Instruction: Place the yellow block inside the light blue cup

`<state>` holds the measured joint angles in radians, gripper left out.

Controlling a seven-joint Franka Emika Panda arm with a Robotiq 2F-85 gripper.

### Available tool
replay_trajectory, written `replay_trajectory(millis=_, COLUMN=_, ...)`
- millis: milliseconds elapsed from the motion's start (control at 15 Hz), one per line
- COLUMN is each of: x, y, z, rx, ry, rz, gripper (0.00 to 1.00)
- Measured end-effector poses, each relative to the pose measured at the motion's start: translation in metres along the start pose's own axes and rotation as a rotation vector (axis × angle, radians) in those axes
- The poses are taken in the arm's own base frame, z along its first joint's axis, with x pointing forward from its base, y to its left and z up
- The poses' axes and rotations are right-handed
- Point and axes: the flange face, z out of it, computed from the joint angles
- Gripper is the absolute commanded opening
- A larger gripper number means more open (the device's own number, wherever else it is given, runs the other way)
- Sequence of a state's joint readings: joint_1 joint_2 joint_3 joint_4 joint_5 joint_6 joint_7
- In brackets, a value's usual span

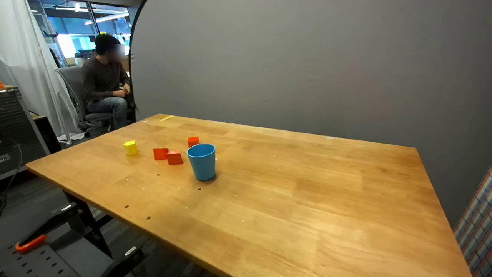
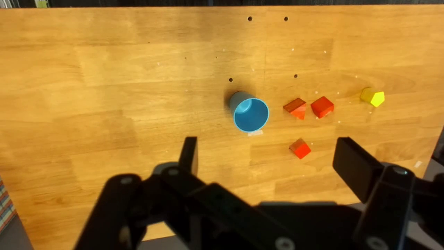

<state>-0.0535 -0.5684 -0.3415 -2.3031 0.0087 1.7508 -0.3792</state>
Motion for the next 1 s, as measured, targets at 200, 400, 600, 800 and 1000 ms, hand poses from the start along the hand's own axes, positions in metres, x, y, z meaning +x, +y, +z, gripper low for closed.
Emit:
replay_trajectory(millis=200, x=0.01, y=-0.009, z=0.009, rx=0.018, ry=-0.009, rz=-0.052, gripper=1.0)
replay_trajectory(millis=400, x=0.045, y=-0.062, z=0.048, rx=0.019, ry=-0.112, rz=-0.162, gripper=1.0)
replay_trajectory(millis=600, x=0.077, y=-0.13, z=0.11, rx=-0.014, ry=-0.267, rz=-0.301, gripper=1.0)
replay_trajectory(millis=800, x=0.097, y=-0.193, z=0.177, rx=-0.042, ry=-0.417, rz=-0.432, gripper=1.0)
replay_trajectory(millis=1000, x=0.114, y=-0.249, z=0.241, rx=-0.058, ry=-0.531, rz=-0.557, gripper=1.0)
